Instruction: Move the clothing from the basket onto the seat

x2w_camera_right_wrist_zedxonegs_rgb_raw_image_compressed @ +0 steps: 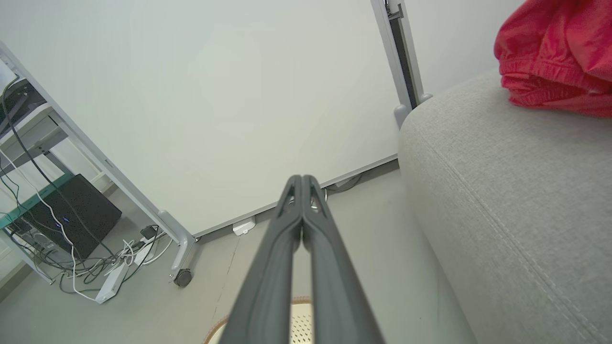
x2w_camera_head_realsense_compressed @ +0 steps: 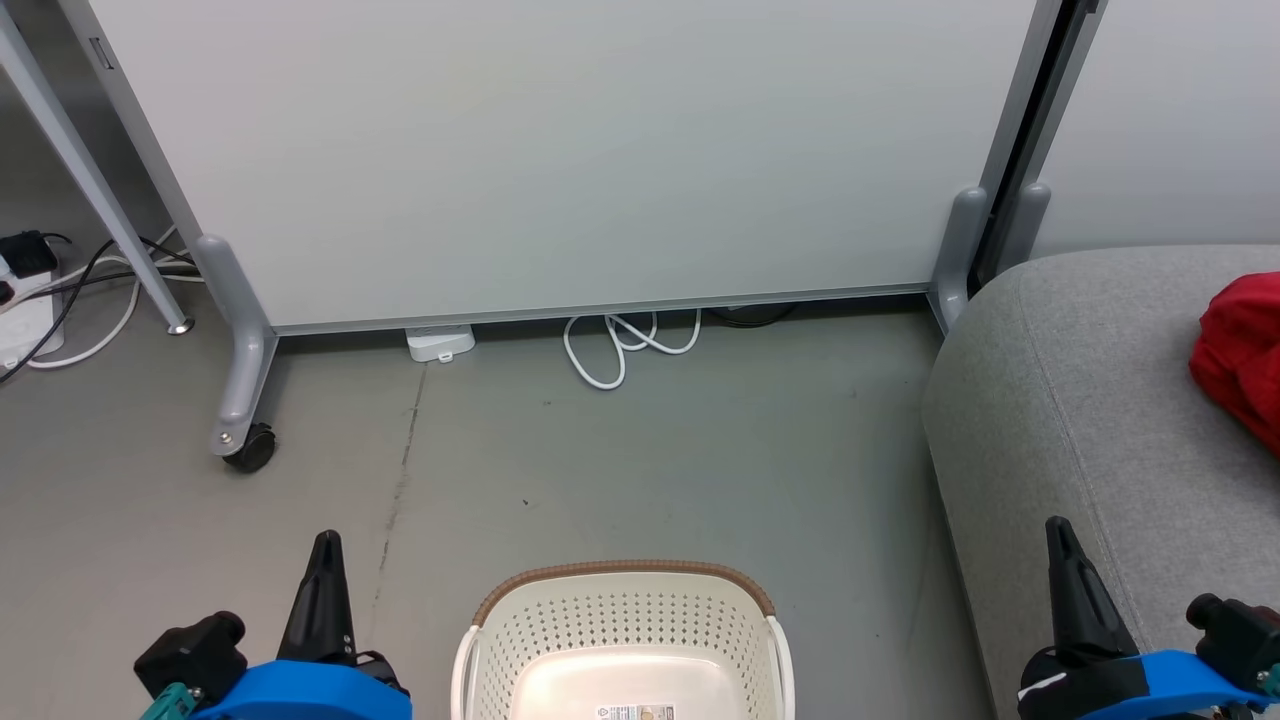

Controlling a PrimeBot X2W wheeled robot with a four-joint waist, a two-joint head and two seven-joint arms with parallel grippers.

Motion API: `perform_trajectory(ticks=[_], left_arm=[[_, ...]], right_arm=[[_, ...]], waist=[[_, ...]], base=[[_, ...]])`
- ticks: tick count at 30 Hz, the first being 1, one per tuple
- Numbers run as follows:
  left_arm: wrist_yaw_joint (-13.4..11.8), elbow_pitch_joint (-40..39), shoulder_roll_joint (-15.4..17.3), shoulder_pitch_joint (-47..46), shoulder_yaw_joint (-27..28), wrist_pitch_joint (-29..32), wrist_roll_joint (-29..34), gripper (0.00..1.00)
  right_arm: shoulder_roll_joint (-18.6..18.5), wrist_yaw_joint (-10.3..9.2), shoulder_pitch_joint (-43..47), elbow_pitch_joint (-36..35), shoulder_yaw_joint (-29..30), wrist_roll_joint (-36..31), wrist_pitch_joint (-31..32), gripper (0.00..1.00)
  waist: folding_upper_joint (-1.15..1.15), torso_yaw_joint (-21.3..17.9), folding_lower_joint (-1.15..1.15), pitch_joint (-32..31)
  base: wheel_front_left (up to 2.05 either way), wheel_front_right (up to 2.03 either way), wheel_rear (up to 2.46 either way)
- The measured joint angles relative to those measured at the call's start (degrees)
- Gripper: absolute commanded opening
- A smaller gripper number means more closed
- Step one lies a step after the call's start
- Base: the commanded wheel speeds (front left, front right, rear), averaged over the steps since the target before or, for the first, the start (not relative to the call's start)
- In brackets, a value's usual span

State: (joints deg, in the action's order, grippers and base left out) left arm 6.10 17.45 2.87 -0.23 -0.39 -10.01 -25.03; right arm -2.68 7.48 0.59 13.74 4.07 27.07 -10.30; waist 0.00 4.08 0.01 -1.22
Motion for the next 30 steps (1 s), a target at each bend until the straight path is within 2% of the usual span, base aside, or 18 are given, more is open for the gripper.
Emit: perform_trajectory(ticks=[30], left_arm=[[0.4, -1.3, 0.0, -2.2, 2.7, 6.4, -25.8, 0.00]], right_arm=[[0.0, -0.01, -2.4, 0.0, 0.9, 25.0, 6.5, 0.00]], waist=[[0.00, -1.1, 0.00, 0.4]], base=[[0.00, 0.00, 0.00]])
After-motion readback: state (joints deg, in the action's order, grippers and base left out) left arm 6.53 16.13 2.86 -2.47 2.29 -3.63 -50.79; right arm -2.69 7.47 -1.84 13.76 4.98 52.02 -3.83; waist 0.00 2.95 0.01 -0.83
